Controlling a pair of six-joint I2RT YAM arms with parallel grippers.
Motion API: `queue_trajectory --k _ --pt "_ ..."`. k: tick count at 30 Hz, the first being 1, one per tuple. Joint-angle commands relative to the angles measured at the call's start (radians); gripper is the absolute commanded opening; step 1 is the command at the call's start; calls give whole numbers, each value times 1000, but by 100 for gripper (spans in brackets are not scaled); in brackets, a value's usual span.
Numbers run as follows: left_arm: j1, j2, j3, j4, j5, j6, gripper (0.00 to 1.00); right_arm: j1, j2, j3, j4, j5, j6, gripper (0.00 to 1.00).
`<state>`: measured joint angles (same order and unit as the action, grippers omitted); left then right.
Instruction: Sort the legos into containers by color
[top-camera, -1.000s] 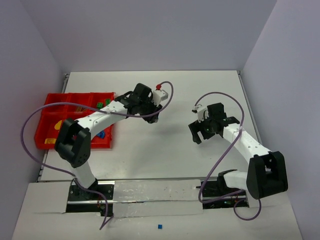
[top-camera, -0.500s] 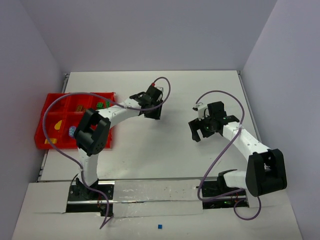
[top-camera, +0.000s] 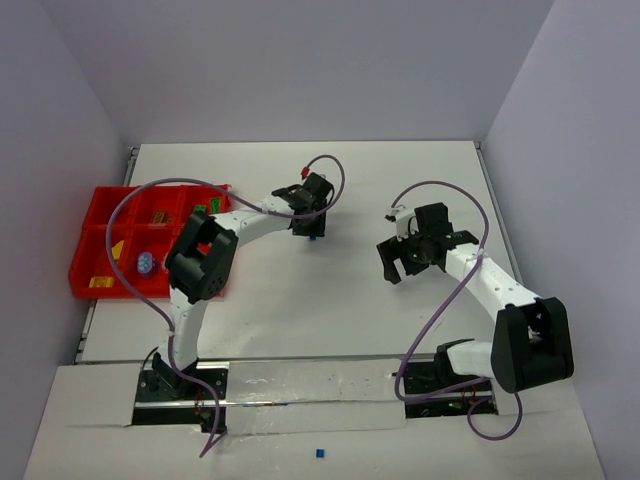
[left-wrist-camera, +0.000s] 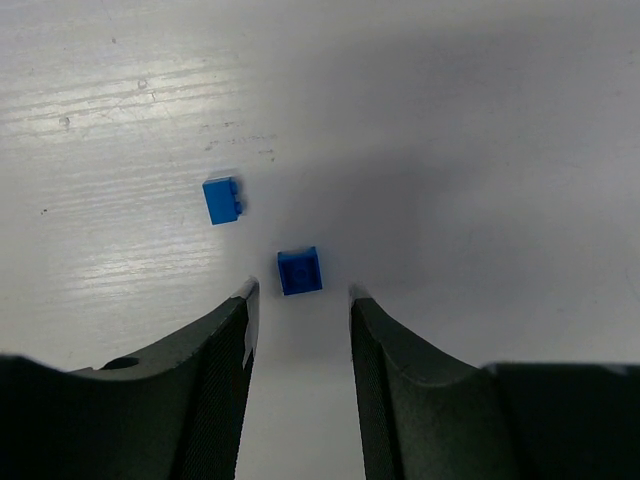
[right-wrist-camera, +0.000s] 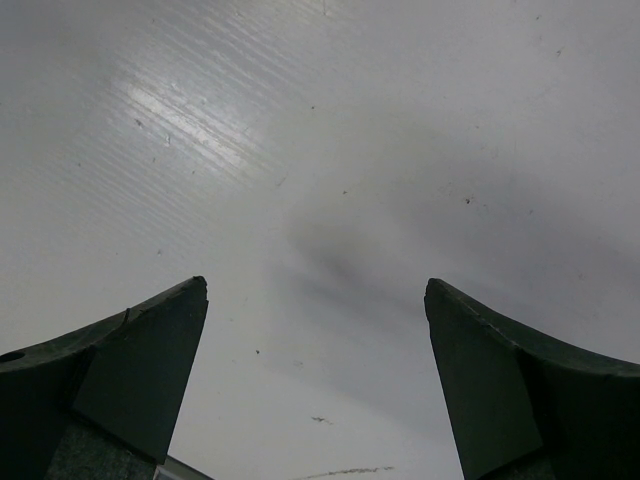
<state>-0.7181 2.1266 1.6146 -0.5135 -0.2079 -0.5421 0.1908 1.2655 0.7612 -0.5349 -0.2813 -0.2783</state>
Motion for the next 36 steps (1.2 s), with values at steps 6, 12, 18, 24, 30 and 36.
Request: queue_trajectory --k 6,12,18,24,30,36 --pt "3 51 44 -23 -24 -29 43 -8 12 40 18 -12 -12 96" --pt "3 71 44 -22 1 -26 30 -9 17 41 14 -12 -13 96" --pt "3 47 -4 -9 23 -9 3 -8 16 44 6 -11 -25 96" --pt "4 -155 -123 9 9 117 0 -8 -5 49 -8 -61 -56 96" --pt "105 -642 -368 38 194 376 0 4 -45 52 -50 -179 -132 97" --pt "357 -846 -515 -146 375 524 0 75 -63 56 -82 -252 -184 97"
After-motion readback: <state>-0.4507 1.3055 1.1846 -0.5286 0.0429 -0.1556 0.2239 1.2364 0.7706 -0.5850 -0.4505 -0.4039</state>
